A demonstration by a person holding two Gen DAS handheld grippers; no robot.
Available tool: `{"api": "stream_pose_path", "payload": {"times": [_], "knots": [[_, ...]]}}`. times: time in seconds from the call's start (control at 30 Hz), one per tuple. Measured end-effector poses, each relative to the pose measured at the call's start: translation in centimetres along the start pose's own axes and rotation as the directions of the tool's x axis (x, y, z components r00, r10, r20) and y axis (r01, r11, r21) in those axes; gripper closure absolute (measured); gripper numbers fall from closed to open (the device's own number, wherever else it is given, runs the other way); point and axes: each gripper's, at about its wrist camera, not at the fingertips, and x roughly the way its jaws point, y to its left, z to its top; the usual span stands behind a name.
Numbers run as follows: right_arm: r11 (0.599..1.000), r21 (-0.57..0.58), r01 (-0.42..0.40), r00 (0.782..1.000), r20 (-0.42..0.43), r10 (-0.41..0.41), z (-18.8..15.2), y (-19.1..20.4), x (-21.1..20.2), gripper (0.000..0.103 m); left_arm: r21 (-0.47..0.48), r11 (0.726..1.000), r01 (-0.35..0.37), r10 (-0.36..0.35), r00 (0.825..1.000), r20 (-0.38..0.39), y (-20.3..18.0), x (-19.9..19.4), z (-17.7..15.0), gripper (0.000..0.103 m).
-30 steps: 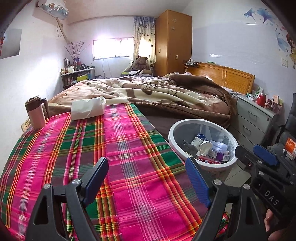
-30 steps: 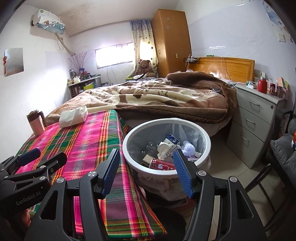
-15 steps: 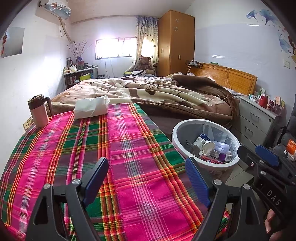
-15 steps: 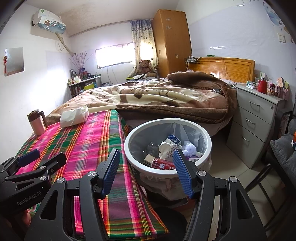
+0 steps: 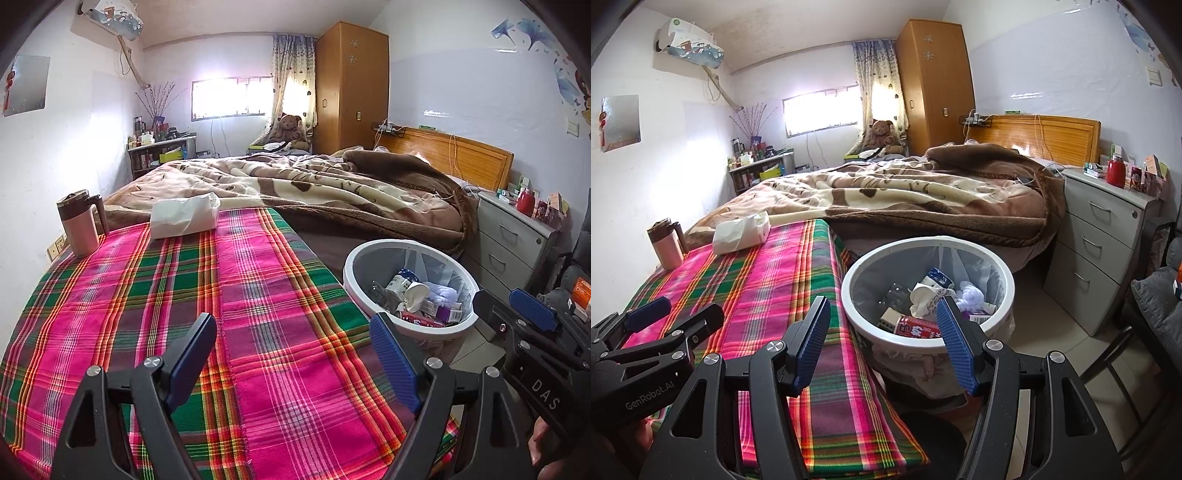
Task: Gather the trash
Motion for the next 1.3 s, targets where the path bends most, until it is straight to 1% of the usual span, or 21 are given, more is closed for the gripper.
{"api": "stream_pose_path", "payload": {"times": [1.3], "knots": [[1.0,-0.002,-0.004,1.0,-0.003,0.004,0.06,0.26,-0.05,0.042,-0.007,1.0,0.0,0.0,1.0,0.0,0.23,-0.15,-0.02,0.017]]}}
